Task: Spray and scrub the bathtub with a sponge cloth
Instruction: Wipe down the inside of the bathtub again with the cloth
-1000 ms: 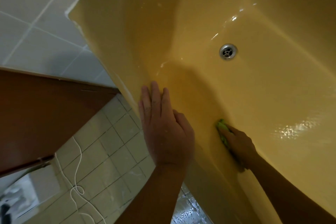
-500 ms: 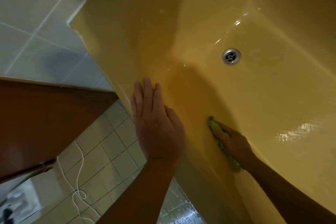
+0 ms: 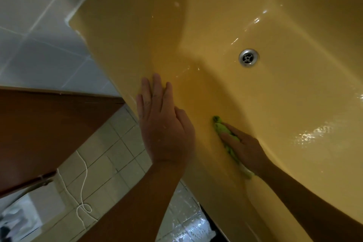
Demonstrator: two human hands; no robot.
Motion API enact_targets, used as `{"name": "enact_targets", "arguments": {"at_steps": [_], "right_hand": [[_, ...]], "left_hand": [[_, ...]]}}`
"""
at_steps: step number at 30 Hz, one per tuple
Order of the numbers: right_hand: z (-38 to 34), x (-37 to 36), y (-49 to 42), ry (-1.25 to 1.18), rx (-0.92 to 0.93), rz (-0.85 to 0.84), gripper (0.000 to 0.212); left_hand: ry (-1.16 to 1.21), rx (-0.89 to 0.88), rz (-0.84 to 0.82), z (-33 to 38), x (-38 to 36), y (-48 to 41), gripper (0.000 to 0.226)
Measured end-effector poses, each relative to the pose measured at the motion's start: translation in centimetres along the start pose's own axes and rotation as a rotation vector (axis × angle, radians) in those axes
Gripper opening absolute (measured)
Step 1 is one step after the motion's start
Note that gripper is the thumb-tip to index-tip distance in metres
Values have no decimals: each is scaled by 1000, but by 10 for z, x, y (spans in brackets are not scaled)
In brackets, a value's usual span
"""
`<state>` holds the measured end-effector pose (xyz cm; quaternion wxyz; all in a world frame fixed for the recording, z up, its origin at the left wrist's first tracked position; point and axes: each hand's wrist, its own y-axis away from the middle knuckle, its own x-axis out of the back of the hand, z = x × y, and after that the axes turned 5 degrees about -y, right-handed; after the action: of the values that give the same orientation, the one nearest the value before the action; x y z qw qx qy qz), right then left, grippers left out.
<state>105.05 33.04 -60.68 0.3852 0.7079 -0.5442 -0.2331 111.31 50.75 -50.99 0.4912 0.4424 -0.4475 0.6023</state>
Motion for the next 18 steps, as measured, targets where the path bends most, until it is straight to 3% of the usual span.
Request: {"name": "enact_targets", "arguments": {"at_steps": [2, 4, 9, 11, 13, 18], "right_hand": [[9, -1, -24, 57, -185, 33, 61], [-11, -6, -35, 29, -200, 28, 62], [-100, -21, 0, -35, 282, -93, 51], [-105, -22, 15, -47, 370, -90, 52], [-83, -18, 0, -52, 266, -47, 52], [-28, -15, -62, 67, -264, 94, 66]], "left_hand": [[-4, -1, 0, -2, 0, -5, 57], [-2, -1, -8, -4, 2, -8, 57], [-5, -47, -19, -10, 2, -20, 56], [-8, -68, -31, -12, 3, -24, 56], [-3, -81, -36, -15, 4, -28, 58], [10, -98, -28, -23, 3, -46, 60]]}}
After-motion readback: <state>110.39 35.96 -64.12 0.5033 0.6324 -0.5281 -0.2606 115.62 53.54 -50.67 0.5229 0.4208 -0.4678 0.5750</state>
